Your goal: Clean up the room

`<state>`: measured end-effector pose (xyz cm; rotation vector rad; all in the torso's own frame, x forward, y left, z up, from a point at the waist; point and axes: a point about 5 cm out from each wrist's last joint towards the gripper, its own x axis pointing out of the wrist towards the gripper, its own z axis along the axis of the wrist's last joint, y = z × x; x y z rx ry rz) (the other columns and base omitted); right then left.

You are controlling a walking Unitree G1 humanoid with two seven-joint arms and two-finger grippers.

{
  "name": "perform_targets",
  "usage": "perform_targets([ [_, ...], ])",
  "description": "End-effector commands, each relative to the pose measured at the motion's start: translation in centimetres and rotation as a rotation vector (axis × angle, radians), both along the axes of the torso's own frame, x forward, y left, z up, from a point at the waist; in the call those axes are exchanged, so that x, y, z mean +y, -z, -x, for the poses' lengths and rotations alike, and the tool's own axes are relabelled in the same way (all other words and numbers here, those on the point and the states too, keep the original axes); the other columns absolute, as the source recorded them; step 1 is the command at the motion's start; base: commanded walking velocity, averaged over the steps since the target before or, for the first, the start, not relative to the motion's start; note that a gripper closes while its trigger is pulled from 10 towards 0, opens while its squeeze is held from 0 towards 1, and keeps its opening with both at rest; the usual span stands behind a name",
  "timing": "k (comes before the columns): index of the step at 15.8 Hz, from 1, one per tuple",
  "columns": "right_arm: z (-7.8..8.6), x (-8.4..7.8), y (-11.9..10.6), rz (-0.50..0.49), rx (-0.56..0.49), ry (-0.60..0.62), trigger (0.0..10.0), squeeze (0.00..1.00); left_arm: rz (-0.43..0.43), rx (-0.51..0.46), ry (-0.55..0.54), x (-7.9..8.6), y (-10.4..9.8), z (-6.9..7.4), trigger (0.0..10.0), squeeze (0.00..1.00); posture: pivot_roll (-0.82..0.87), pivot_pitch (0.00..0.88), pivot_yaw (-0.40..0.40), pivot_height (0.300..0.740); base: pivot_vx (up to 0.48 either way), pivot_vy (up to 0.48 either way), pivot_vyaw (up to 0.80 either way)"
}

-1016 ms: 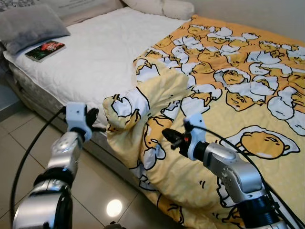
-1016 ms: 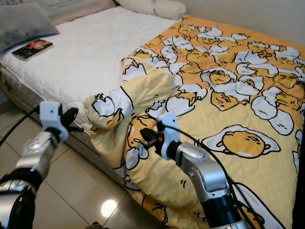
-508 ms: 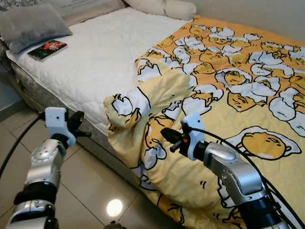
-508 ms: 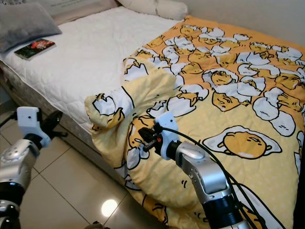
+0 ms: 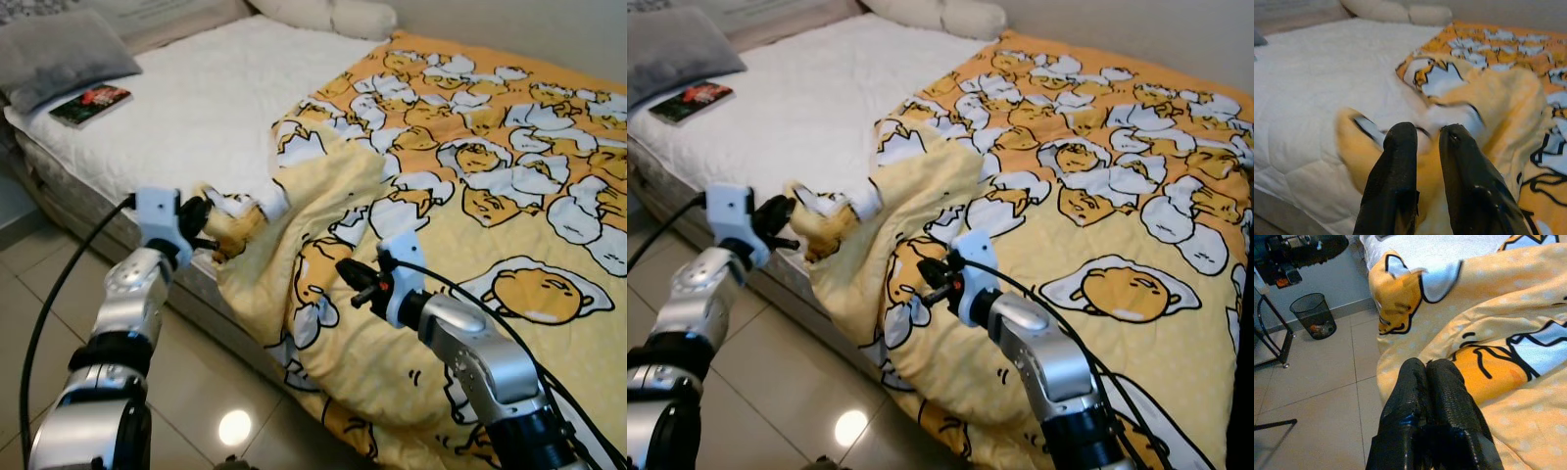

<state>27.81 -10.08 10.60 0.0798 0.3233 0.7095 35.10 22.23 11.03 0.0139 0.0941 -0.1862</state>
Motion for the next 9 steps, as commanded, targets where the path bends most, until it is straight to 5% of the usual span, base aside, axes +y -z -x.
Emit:
perform_targets([
  [1,0.2,-0.4,-0.3,0.007,-0.018,0.016,10.0,0.00,-0.012,0.014,-0.001,-0.3,-0.2,-0.4,10.0,1.00,-0.07,0.000,0.034,0.740,0.000,0.000,0.00],
  [5,0.2,-1.5,0.2,0.036,-0.030,0.139,10.0,0.00,-0.055,-0.022,0.014,-0.6,-0.3,0.0,10.0,1.00,-0.06,0.000,0.037,0.740,0.000,0.000,0.00],
  [6,-0.1,-2.5,0.8,0.060,-0.017,0.282,10.0,0.00,-0.074,-0.022,0.034,-1.2,-0.3,0.6,10.0,0.87,-0.05,0.000,0.038,0.740,0.000,0.000,0.00],
  [7,-0.2,-3.3,1.4,0.081,0.005,0.387,10.0,0.00,-0.112,-0.043,0.074,-2.0,-0.3,1.4,10.0,0.00,-0.05,0.000,0.036,0.740,0.000,0.000,0.00],
  [9,0.3,-4.3,2.1,0.113,0.003,0.498,10.0,0.00,-0.141,-0.085,0.063,-2.7,-0.5,2.8,10.0,0.00,-0.04,0.000,0.036,0.740,0.000,0.000,0.00],
])
